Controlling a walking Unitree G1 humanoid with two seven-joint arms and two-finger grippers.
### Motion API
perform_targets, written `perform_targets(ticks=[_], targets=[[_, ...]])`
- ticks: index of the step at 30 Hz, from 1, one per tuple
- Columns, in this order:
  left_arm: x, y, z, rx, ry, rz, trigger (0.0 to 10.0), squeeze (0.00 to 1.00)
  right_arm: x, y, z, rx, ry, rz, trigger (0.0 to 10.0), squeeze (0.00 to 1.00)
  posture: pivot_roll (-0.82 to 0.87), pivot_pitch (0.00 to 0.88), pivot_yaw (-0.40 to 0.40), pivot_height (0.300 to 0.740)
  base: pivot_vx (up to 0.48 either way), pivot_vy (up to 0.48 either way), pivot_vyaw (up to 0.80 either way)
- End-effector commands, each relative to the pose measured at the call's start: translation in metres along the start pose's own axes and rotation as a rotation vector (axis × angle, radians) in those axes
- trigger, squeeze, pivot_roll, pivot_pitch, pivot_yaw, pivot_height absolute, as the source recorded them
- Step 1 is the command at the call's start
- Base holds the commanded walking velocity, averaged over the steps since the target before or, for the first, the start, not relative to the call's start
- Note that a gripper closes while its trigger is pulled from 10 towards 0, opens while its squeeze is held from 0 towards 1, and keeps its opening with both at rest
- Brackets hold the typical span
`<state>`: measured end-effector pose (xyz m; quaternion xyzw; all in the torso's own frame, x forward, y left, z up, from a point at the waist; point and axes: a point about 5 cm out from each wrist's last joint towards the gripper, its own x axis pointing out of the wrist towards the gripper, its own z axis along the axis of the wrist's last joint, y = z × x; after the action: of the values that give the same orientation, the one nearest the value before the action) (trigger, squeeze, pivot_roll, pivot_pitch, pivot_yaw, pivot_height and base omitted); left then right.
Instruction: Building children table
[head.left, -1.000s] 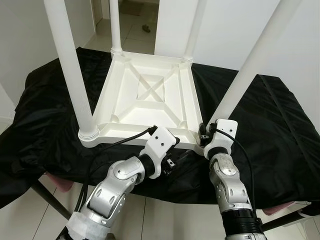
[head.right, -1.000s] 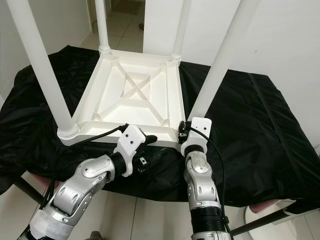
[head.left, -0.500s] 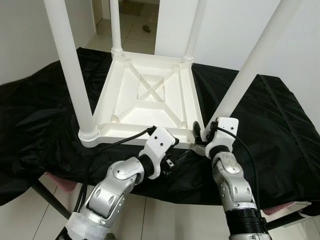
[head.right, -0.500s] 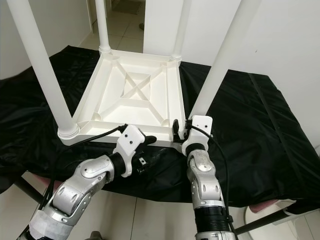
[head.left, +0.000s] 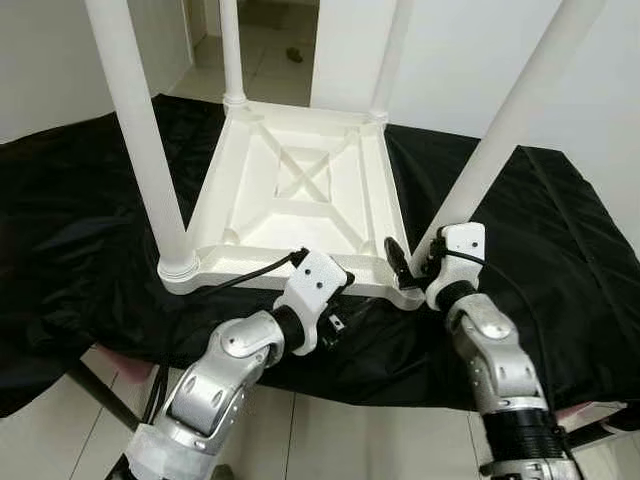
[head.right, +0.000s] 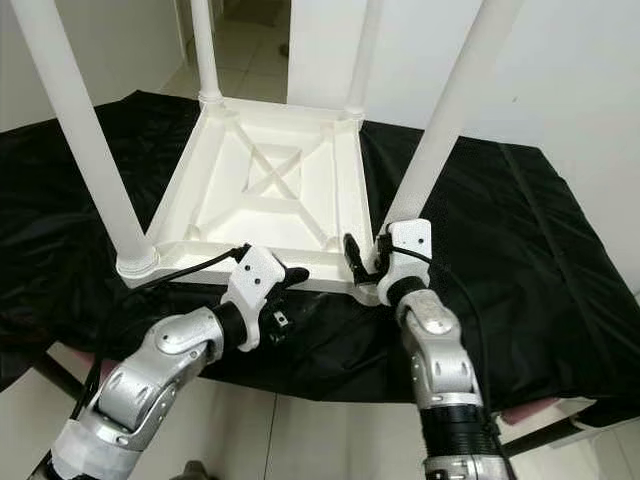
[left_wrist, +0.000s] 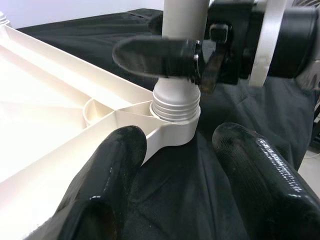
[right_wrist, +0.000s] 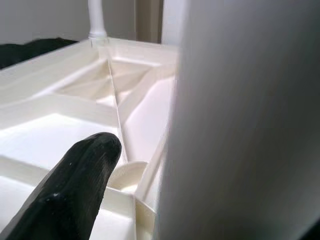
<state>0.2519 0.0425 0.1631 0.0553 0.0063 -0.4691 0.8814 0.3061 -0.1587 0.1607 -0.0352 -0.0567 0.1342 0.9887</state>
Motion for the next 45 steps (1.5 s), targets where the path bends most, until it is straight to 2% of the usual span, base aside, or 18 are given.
perform_targets(ticks=[1,7,12,21,35,45], targets=[[-0.001,0.0,0.003,-0.004,-0.004,0.008,10.0,0.0,-0.003,0.003,0.0,0.009,-0.007,0.015,10.0,0.0,0.04,0.067,-0.033,0.74,0.0,0.0,0.0],[-0.003,-0.002,0.005,-0.002,-0.004,0.006,10.0,0.0,-0.009,0.007,0.003,0.018,-0.02,0.011,10.0,0.0,0.03,0.099,-0.022,0.74,0.0,0.0,0.0],[-0.008,-0.001,0.008,-0.006,0.0,0.008,10.0,0.0,-0.017,0.007,0.011,0.011,-0.043,0.027,10.0,0.0,0.02,0.163,0.0,0.74,0.0,0.0,0.0],[-0.013,-0.003,0.009,-0.015,0.013,0.008,10.0,0.0,-0.025,0.007,0.012,0.008,-0.035,0.038,10.0,0.0,0.02,0.195,0.008,0.74,0.0,0.0,0.0],[-0.023,-0.011,0.011,-0.042,0.037,0.005,10.0,0.0,-0.038,0.017,0.015,0.026,-0.018,0.055,10.0,0.0,0.03,0.255,0.024,0.74,0.0,0.0,0.0],[-0.024,-0.012,0.01,-0.054,0.05,-0.003,10.0,0.0,-0.042,0.021,0.013,0.032,0.001,0.068,10.0,0.0,0.02,0.259,0.03,0.74,0.0,0.0,0.0]])
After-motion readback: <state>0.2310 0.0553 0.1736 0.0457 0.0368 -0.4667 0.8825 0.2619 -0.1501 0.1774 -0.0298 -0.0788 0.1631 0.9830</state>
